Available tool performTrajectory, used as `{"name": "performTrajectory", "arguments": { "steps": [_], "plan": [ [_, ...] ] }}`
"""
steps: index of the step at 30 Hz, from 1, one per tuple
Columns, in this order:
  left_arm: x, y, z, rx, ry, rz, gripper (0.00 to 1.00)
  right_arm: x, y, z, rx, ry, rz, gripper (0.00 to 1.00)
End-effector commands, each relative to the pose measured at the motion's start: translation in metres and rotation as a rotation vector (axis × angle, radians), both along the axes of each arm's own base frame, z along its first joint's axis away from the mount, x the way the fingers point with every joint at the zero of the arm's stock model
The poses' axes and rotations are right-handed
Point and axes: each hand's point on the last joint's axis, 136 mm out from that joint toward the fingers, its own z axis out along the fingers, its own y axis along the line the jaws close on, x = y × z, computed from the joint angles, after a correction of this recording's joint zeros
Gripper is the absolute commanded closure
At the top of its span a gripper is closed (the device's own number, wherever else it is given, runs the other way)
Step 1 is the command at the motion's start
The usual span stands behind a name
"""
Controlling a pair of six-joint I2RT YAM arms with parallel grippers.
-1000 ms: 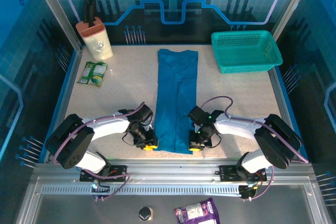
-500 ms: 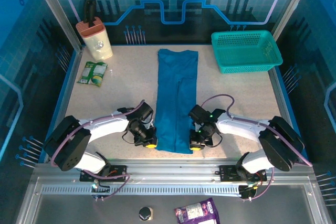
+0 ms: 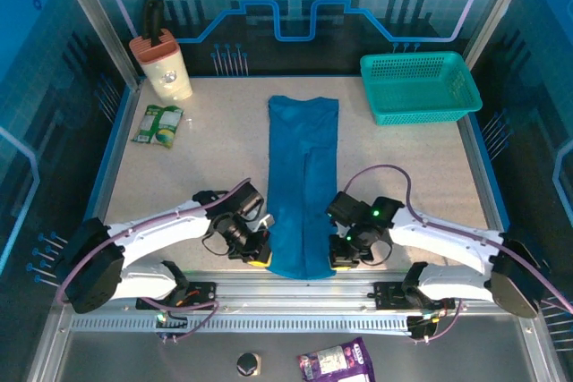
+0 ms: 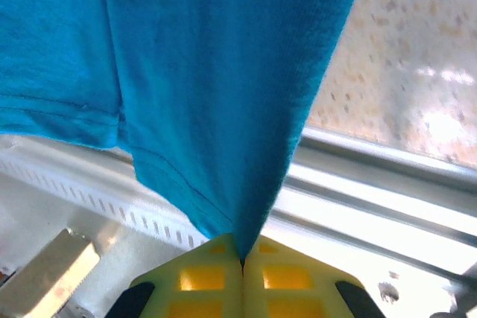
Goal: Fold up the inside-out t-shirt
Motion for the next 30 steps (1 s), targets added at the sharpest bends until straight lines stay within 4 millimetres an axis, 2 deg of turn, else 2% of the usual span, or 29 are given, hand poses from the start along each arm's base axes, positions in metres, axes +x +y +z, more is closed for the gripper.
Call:
{"name": "performTrajectory", "arguments": {
  "steps": [1, 7, 12, 15, 17, 20, 24, 28, 30],
  "plan": [
    [0.009, -0.005, 0.031, -0.033, -0.072, -0.025, 1.00, 0.005, -0.012, 0.025, -0.038, -0.032, -0.025, 1.00],
    [0.070, -0.019, 0.071, -0.027, -0.269, -0.007, 1.00, 0.069, -0.011, 0.058, -0.023, -0.197, -0.067, 1.00],
    [0.131, -0.023, 0.106, -0.055, -0.403, 0.034, 1.00, 0.130, -0.006, 0.085, 0.019, -0.299, -0.095, 1.00],
    [0.159, -0.021, 0.117, -0.070, -0.444, 0.054, 1.00, 0.162, -0.001, 0.095, 0.050, -0.330, -0.109, 1.00],
    [0.170, -0.023, 0.122, -0.080, -0.445, 0.050, 1.00, 0.174, 0.005, 0.097, 0.068, -0.336, -0.103, 1.00],
    [0.177, -0.025, 0.120, -0.074, -0.446, 0.039, 1.00, 0.184, 0.010, 0.097, 0.083, -0.338, -0.096, 1.00],
    [0.178, -0.027, 0.110, -0.067, -0.416, 0.041, 1.00, 0.186, 0.014, 0.092, 0.096, -0.317, -0.094, 1.00],
    [0.169, -0.027, 0.106, -0.080, -0.375, 0.045, 1.00, 0.175, 0.014, 0.087, 0.113, -0.277, -0.085, 1.00],
    [0.156, -0.026, 0.103, -0.094, -0.323, 0.039, 1.00, 0.160, 0.014, 0.085, 0.130, -0.244, -0.069, 1.00]
  ]
}}
